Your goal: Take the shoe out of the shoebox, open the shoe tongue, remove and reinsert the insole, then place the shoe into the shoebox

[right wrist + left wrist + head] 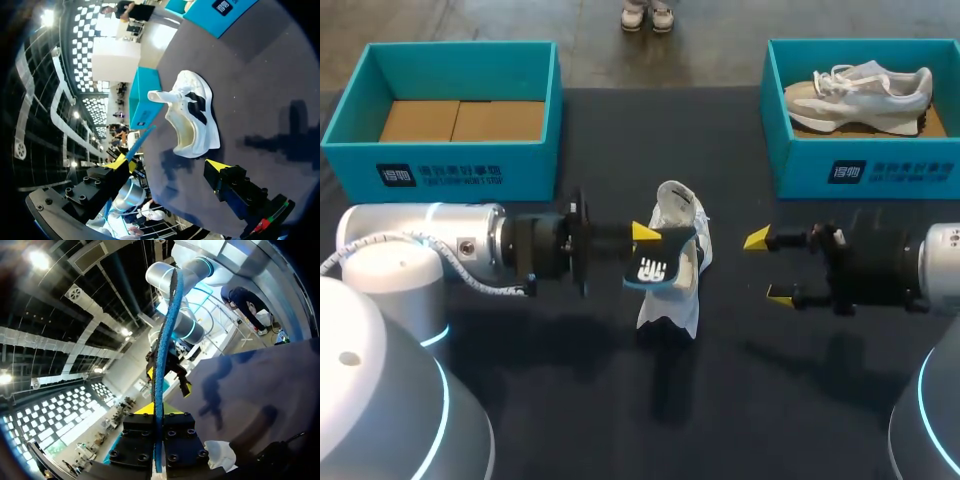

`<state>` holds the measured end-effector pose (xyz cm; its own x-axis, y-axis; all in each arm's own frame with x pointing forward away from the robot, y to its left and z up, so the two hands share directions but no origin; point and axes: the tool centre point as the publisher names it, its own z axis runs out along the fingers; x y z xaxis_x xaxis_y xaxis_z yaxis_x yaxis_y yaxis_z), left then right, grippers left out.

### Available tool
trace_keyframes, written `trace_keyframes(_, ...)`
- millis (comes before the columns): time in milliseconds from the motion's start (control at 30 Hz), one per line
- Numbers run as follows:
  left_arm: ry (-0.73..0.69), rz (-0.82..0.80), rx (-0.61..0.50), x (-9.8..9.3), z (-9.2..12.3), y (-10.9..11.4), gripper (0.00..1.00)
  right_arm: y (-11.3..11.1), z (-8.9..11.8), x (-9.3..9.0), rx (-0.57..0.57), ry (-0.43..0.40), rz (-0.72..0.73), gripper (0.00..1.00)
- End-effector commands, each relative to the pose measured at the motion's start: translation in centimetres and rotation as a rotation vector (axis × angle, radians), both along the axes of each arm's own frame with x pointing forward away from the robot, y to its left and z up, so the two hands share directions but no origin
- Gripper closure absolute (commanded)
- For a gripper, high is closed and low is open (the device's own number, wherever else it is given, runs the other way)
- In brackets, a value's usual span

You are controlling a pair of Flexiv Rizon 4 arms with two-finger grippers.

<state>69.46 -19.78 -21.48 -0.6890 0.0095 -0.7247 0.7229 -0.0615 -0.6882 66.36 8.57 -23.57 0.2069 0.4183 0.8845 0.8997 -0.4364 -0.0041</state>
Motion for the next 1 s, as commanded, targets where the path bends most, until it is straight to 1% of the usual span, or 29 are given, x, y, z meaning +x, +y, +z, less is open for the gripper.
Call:
trace_keyframes(33,0.013,0.014,-0.002,-1.1,-0.5,0.3,1.00,0.5,-0.3,-0.2,-0.027,0.014,0.006,0.00)
trace_keyframes(167,0.024,0.019,-0.021,-1.7,-0.7,0.4,1.00,1.0,-1.1,-0.4,-0.037,0.052,-0.043,0.00)
trace_keyframes(267,0.030,0.023,-0.023,-1.7,-1.0,0.4,1.00,1.2,-1.8,-0.3,-0.050,0.116,-0.104,0.00)
trace_keyframes(433,0.031,0.028,-0.037,-1.7,-1.0,0.6,1.00,1.6,-2.8,-0.1,-0.010,0.168,-0.130,0.00)
trace_keyframes(567,0.036,0.034,-0.047,-1.6,-1.2,0.9,1.00,2.4,-3.5,0.2,-0.015,0.170,-0.111,0.00)
trace_keyframes(600,0.045,0.035,-0.052,-1.6,-1.4,1.0,1.00,2.8,-3.8,0.3,-0.022,0.159,-0.099,0.00)
trace_keyframes(667,0.061,0.033,-0.060,-1.5,-1.8,0.9,1.00,3.4,-4.3,0.6,-0.030,0.161,-0.090,0.00)
trace_keyframes(733,0.062,0.032,-0.057,-1.6,-1.9,0.9,1.00,3.5,-4.5,0.7,-0.029,0.162,-0.088,0.00)
trace_keyframes(800,0.086,0.022,-0.063,-1.6,-2.4,0.8,1.00,4.2,-5.1,1.1,-0.046,0.167,-0.075,0.00)
trace_keyframes(1000,0.135,0.012,-0.069,-1.3,-3.0,0.9,1.00,4.8,-5.7,1.5,-0.040,0.166,-0.064,0.00)
